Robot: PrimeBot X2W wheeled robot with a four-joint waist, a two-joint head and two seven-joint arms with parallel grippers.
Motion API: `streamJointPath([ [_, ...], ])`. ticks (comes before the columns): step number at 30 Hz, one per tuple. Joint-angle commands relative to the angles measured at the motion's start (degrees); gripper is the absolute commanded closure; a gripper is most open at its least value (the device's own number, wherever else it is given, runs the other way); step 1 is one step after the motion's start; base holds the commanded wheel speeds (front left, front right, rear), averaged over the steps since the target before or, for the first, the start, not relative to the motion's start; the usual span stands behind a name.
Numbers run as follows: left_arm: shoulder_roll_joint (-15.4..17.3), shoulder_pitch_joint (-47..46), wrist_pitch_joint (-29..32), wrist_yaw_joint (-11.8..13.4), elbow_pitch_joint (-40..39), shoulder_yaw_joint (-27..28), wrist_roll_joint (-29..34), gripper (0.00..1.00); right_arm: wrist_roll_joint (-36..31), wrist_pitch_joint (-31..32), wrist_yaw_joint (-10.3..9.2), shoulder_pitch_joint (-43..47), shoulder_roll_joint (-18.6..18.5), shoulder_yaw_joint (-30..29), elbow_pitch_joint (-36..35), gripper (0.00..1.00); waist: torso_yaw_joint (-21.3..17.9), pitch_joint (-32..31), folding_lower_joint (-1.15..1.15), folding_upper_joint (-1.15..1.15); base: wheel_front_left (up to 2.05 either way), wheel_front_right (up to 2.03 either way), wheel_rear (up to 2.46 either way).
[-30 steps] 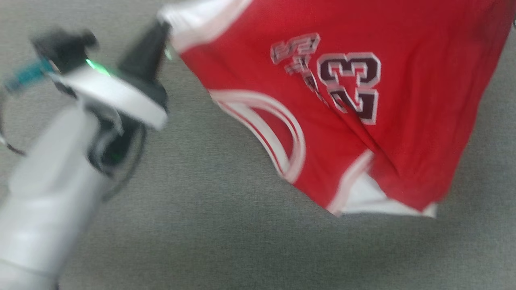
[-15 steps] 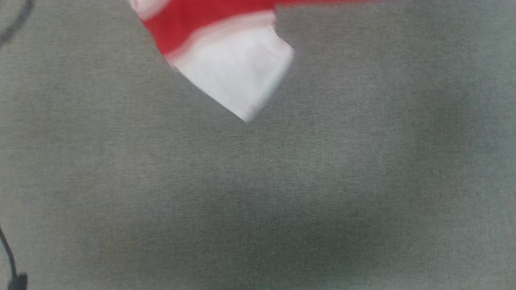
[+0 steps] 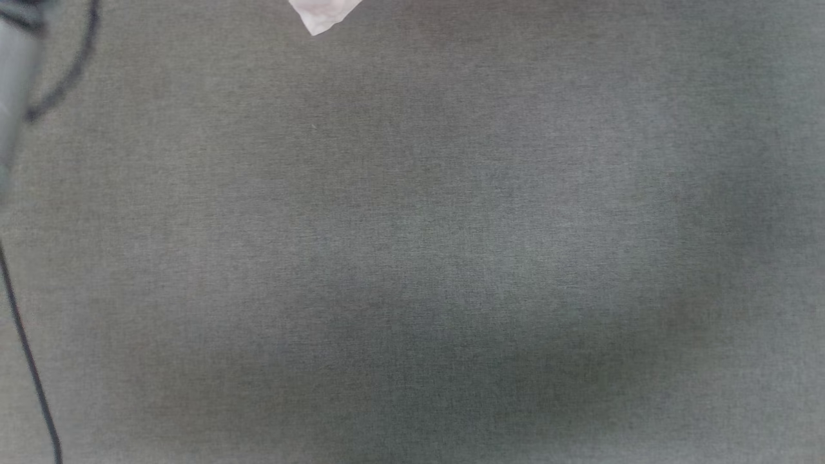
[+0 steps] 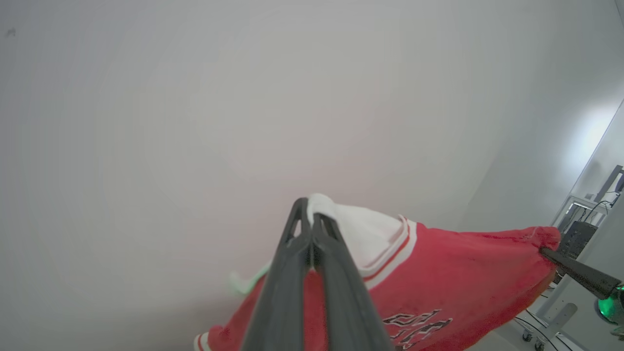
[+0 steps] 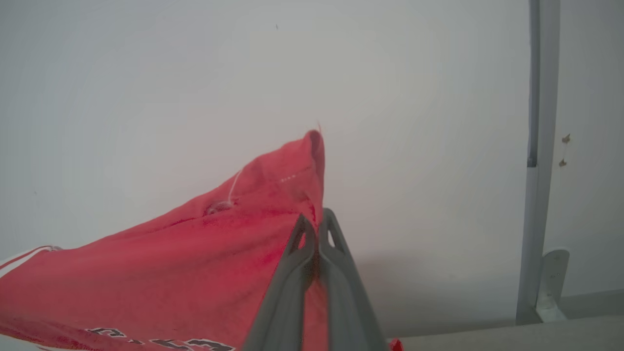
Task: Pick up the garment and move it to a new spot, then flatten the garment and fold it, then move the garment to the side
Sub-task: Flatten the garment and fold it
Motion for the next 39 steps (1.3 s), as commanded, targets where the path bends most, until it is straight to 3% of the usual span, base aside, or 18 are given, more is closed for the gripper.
streamJointPath([
  [1, 0.4, 3.0, -0.6, 0.1, -1.4, 0.1, -1.4, 1.00, 1.0, 0.4, -0.03, 2.5, -0.6, 1.0, -1.2, 1.00, 0.3, 0.0, 0.00, 0.00, 0.00, 0.00, 0.00],
  [3, 0.3, 8.3, -0.8, 0.1, -3.8, -0.5, -2.0, 1.00, 2.8, 0.7, -0.03, 6.6, -1.6, 2.4, -3.2, 1.00, 0.7, -0.2, 0.00, 0.00, 0.00, 0.00, 0.00],
  [6, -0.6, 16.7, -0.9, 0.1, -7.9, 3.4, -1.5, 1.00, 5.7, -0.1, -0.03, 13.7, -3.3, 3.3, -6.2, 1.00, 1.5, -1.1, 0.00, 0.00, 0.00, 0.00, 0.00],
  [12, -5.8, 37.0, -0.8, 0.1, -15.3, 13.1, 2.5, 1.00, 10.4, -0.4, -0.03, 29.8, -6.9, 5.9, -14.4, 1.00, 2.4, -2.9, 0.00, 0.00, 0.00, 0.00, 0.00],
  [13, -5.8, 37.0, -0.8, 0.1, -15.3, 13.1, 2.5, 1.00, 10.4, -0.4, -0.03, 29.8, -6.9, 5.9, -14.4, 1.00, 2.4, -2.9, 0.00, 0.00, 0.00, 0.00, 0.00],
  [15, -8.3, 46.3, -0.8, 0.1, -20.8, 18.4, 5.3, 1.00, 10.8, -1.3, -0.03, 37.1, -8.7, 7.0, -18.6, 1.00, 2.3, -3.7, 0.00, 0.00, 0.00, 0.00, 0.00],
  [20, -10.7, 58.8, -0.9, 0.1, -28.1, 23.2, 10.2, 1.00, 12.6, -2.4, -0.03, 48.5, -10.9, 6.9, -25.3, 1.00, 2.5, -5.1, 0.00, 0.00, 0.00, 0.00, 0.00],
  [26, -12.2, 69.8, -0.8, 0.1, -33.7, 26.2, 15.2, 1.00, 13.7, -2.7, -0.03, 60.0, -12.8, 5.7, -31.9, 1.00, 3.0, -7.2, 0.00, 0.00, 0.00, 0.00, 0.00],
  [31, -11.0, 76.5, -0.8, 0.1, -38.2, 24.3, 16.9, 1.00, 13.8, -2.4, -0.03, 69.2, -14.6, 3.0, -36.6, 1.00, 3.6, -8.5, 0.00, 0.00, 0.00, 0.00, 0.00],
  [39, -11.6, 85.3, -0.9, 0.1, -43.9, 26.7, 18.4, 1.00, 13.4, -1.9, -0.03, 81.1, -14.2, -4.3, -43.1, 1.00, 3.9, -9.5, 0.00, 0.00, 0.00, 0.00, 0.00],
])
